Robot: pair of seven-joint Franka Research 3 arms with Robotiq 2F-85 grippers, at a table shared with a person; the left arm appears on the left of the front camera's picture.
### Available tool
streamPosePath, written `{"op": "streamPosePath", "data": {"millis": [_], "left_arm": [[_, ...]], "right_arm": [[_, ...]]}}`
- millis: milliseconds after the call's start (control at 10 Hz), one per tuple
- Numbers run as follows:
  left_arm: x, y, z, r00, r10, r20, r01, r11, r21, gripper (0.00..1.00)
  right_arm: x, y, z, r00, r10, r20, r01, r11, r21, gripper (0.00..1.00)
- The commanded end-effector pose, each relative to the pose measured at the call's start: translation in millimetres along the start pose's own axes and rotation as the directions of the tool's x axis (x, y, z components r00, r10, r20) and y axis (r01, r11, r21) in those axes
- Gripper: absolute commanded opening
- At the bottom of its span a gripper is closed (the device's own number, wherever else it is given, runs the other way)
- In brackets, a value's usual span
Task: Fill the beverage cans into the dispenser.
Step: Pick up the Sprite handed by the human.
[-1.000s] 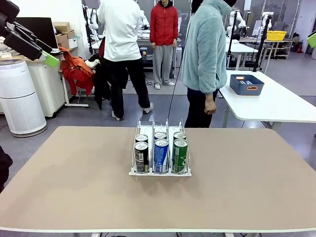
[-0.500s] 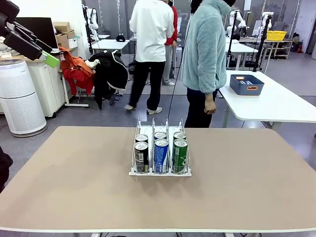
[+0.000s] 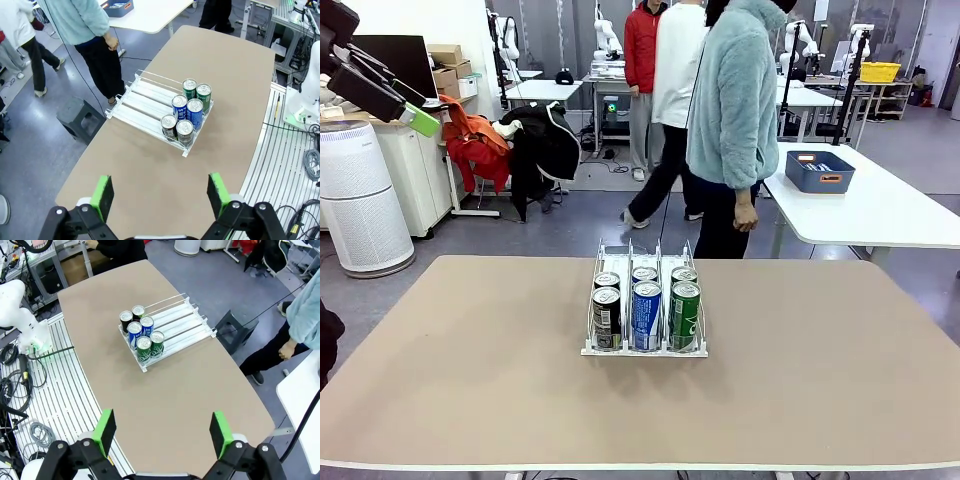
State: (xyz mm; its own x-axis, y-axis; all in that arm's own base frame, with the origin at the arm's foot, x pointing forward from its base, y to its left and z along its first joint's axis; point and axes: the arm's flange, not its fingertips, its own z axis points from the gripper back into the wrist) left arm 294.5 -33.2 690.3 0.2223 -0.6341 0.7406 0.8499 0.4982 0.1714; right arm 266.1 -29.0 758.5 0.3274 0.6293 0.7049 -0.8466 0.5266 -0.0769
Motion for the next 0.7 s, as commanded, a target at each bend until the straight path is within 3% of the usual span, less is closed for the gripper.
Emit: {"op": "streamPosePath", "data": {"millis": [0,300,400,600], "left_arm": [[-1,3,0,1.0,-0.006,0.012,0.006,1.0,-0.019,1.0],[0,0,0,1.0,0.0,0.0,0.0,1.0,0.0,1.0],[4,-1,3,1.0,0.0,-0.009,-0.001,0.997,-0.072,1.0],[16,-2,8,0.999,-0.005,-0.044,0.002,0.998,-0.06,1.0]], "right_arm": [[1,0,0,1.0,-0.004,0.001,0.004,1.0,0.002,1.0],[0,0,0,1.0,0.0,0.0,0.0,1.0,0.0,1.0],[-4,2,2,1.0,0.021,-0.016,-0.021,1.0,0.006,1.0],[-13,5,3,0.999,0.041,-0.022,-0.041,0.999,-0.02,1.0]]}}
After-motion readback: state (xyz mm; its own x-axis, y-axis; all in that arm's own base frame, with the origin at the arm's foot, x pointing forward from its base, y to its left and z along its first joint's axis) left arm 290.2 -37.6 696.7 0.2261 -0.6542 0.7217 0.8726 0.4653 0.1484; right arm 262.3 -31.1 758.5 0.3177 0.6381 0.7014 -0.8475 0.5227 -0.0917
